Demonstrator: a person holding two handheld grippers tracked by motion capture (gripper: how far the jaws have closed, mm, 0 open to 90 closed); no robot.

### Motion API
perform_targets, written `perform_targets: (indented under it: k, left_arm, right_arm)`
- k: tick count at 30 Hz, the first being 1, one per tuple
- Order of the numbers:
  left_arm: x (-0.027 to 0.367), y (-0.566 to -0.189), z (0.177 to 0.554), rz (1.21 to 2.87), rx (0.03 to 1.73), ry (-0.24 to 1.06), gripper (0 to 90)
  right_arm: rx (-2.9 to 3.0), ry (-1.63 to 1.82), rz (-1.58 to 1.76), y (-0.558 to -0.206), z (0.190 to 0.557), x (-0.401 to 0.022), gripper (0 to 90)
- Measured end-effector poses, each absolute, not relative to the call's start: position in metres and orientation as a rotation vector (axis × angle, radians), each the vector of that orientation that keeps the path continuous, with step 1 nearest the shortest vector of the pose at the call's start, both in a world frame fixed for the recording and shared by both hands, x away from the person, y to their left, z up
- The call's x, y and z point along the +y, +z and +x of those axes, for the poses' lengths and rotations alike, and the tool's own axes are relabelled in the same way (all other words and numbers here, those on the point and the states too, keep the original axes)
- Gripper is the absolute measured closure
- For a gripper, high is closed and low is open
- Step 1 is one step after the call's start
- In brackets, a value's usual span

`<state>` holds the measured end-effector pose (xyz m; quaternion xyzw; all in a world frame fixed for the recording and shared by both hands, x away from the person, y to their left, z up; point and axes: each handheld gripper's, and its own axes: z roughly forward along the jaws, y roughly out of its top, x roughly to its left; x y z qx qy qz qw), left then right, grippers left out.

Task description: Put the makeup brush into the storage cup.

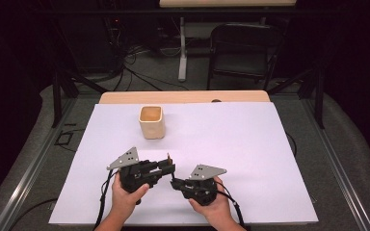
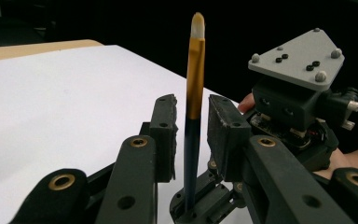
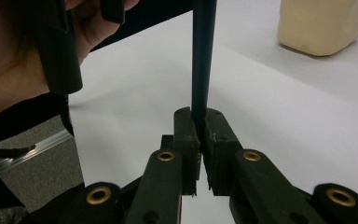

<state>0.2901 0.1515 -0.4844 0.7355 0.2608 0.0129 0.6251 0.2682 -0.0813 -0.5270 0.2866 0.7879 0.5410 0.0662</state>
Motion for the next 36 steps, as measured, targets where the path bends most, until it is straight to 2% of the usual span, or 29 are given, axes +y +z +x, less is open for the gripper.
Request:
perform_targets:
  k: [36]
  left_arm:
    - [0.1524,-0.482,0.2888,1.688,0.614,0.041,79.5]
  right_arm:
    - [2.407,1.579,0.826,-0.5289,0.2666,-0.0784,84.9]
